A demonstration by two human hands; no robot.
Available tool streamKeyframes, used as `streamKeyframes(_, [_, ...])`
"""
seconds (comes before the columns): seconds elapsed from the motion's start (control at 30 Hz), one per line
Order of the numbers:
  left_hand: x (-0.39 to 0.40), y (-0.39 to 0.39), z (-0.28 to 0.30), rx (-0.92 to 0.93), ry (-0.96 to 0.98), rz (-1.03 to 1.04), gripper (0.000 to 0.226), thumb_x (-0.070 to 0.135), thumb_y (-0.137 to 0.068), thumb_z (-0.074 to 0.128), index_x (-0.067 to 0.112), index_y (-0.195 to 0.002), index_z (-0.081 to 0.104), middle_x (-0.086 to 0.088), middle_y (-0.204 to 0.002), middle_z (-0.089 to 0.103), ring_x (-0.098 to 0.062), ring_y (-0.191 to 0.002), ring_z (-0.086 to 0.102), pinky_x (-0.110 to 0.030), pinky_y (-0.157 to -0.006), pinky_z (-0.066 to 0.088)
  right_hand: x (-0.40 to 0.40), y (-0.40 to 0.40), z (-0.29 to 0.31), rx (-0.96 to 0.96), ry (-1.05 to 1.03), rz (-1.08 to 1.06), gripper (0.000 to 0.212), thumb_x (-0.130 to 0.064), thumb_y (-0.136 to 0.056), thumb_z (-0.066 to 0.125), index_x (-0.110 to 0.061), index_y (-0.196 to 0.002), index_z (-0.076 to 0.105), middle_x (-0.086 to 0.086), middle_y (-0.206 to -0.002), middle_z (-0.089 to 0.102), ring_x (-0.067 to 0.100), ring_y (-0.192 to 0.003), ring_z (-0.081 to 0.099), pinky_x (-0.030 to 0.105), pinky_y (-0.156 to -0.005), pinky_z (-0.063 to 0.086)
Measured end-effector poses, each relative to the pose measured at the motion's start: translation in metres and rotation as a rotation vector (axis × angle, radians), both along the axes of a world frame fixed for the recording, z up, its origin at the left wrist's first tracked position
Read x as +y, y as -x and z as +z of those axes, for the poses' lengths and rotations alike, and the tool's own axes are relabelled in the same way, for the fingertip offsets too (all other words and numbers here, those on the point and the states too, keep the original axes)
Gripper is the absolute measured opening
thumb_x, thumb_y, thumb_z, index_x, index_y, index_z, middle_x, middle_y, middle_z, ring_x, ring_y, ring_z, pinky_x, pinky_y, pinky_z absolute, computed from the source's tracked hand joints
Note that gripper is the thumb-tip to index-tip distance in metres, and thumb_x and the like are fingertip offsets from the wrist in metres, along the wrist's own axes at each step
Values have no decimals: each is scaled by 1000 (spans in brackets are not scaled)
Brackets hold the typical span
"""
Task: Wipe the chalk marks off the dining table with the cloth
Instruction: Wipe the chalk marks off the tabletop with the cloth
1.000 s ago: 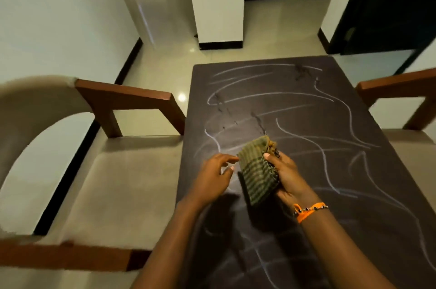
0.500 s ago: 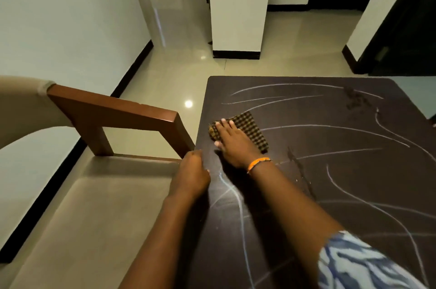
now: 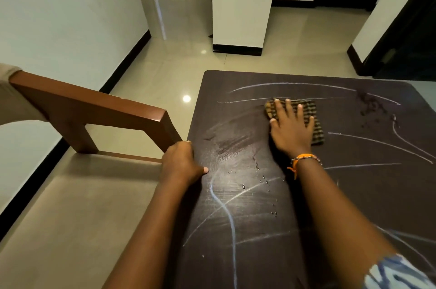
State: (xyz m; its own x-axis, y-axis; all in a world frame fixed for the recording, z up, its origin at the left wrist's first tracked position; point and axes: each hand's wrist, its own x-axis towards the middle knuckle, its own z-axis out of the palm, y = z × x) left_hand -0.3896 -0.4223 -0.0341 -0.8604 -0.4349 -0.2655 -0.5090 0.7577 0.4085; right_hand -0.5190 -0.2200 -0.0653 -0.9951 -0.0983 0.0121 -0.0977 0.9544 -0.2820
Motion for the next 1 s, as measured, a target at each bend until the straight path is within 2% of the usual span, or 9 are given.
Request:
streamKeyframes(0.1, [0,-1,0,26,28,-5,36,30,-64,82,11,-78,54,-12,-91,66,-30,-88,61,-33,-68,44,-83,-18,-5,27,4,279,56,-36,-98,31,-32,-149,10,-2,-161,5,27,-147,1,54,-116,-1])
streamKeyframes(0.2, [-4,-2,1,55,28,-45,40,34,-62,82,11,-88,63,-11,-90,69,-29,-86,63,-33,-68,49,-151,-31,-5,-34,39,548,55,-34,-96,34,-34,-148,17,-4,-160,9,25,-148,1,52,-116,-5])
streamKeyframes(0.3, [-7,6,4,40,-28,-58,55,44,-63,79,14,-105,60,-8,-96,68,-26,-89,62,-32,-70,50,-146,-8,-1,-34,11,614,54,-33,-96,33,-33,-148,17,-6,-160,8,22,-148,2,49,-117,-2])
streamKeyframes(0.47, [-5,47,12,101,-41,-73,74,42,-62,81,8,-120,50,-10,-121,55,-30,-111,54,-41,-91,49,-50,52,4,4,-17,312,54,-34,-98,31,-28,-149,13,-3,-160,7,21,-147,6,46,-118,6])
streamKeyframes(0.57, [-8,62,7,36,-16,-91,69,38,-58,85,4,-111,57,-15,-113,59,-32,-105,56,-37,-83,46,20,73,4,2,-24,32,54,-34,-98,32,-26,-149,15,-1,-160,10,24,-147,9,50,-118,9])
streamKeyframes(0.67, [-10,69,1,5,73,-138,60,41,-57,84,5,-97,58,-13,-104,60,-31,-99,57,-34,-73,40,26,71,-1,-41,-2,-140,57,-36,-98,33,-29,-150,10,-1,-161,6,27,-147,3,53,-117,2])
streamKeyframes(0.73, [-10,72,3,-24,134,-179,57,43,-58,83,7,-95,57,-11,-104,59,-30,-99,56,-34,-73,40,-13,65,-4,-26,2,-18,58,-38,-98,33,-33,-149,6,-3,-161,3,27,-147,0,54,-116,-2])
streamKeyframes(0.9, [-1,78,9,-112,305,-250,55,40,-68,78,11,-110,54,-10,-117,58,-29,-111,55,-32,-78,42,-145,53,-8,-33,19,538,55,-37,-97,34,-46,-145,9,-8,-160,5,24,-148,-2,53,-115,-6])
streamKeyframes(1.0, [-1,79,12,-140,328,-264,56,43,-70,76,12,-110,53,-9,-118,57,-28,-112,54,-31,-75,40,-154,79,-5,-36,12,582,53,-35,-97,35,-45,-145,15,-9,-160,8,22,-148,1,52,-116,-3])
